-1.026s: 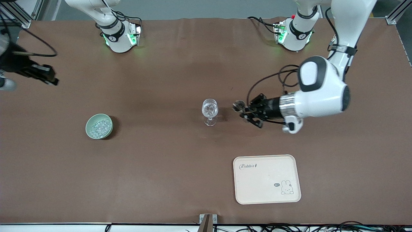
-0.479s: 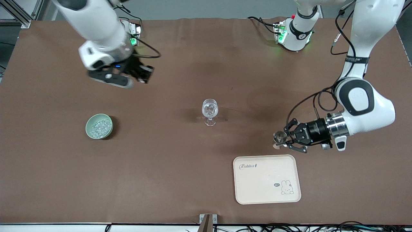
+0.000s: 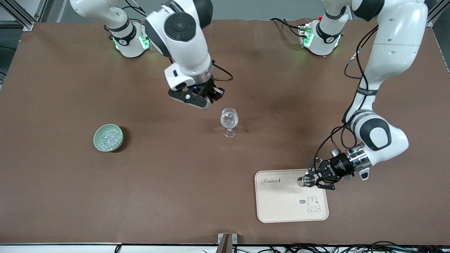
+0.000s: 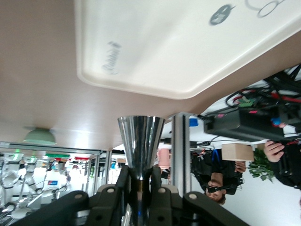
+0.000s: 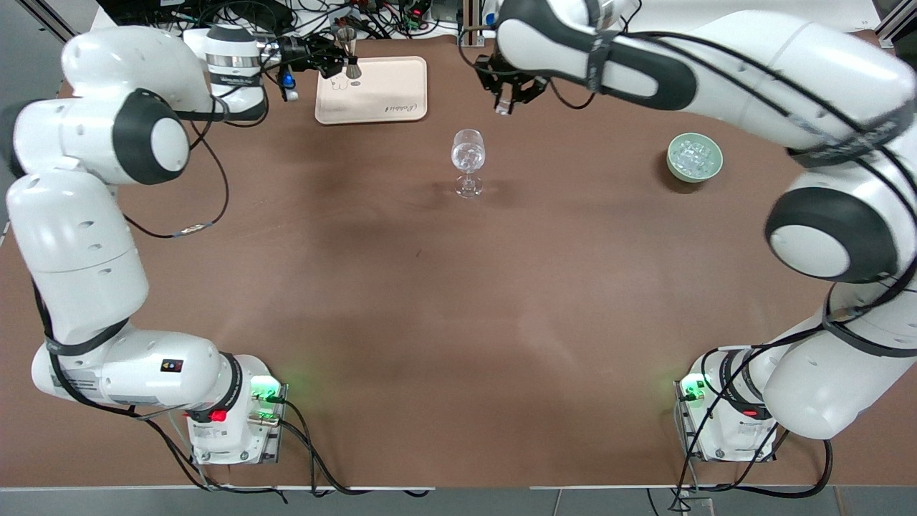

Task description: Pour wine and add ice with both arms

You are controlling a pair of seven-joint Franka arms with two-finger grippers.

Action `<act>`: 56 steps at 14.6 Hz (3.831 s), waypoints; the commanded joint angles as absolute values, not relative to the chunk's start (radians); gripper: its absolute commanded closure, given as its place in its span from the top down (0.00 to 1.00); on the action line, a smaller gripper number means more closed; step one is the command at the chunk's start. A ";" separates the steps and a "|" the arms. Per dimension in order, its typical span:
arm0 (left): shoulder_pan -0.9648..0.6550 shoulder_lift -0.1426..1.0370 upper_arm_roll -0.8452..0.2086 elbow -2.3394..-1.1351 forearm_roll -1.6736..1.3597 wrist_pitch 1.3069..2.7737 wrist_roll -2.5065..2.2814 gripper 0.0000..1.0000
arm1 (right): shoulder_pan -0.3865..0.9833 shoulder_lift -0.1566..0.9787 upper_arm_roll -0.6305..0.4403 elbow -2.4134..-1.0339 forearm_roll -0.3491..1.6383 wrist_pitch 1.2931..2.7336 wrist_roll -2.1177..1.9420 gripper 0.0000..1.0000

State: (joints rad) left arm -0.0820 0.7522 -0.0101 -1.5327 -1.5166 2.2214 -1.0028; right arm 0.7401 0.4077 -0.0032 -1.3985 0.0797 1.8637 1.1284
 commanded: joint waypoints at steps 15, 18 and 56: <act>-0.037 1.002 -0.006 -1.307 -1.679 2.224 -0.821 0.08 | 0.819 0.615 -0.026 -1.262 0.035 1.937 1.224 0.01; -0.017 0.994 -0.008 -1.376 -1.712 2.212 -0.808 0.10 | 0.821 0.617 -0.026 -1.264 0.035 1.937 1.224 0.04; 0.041 0.715 0.282 -1.178 -1.053 1.643 -0.589 1.00 | 0.155 0.118 -0.078 -1.325 -0.025 1.444 0.235 1.00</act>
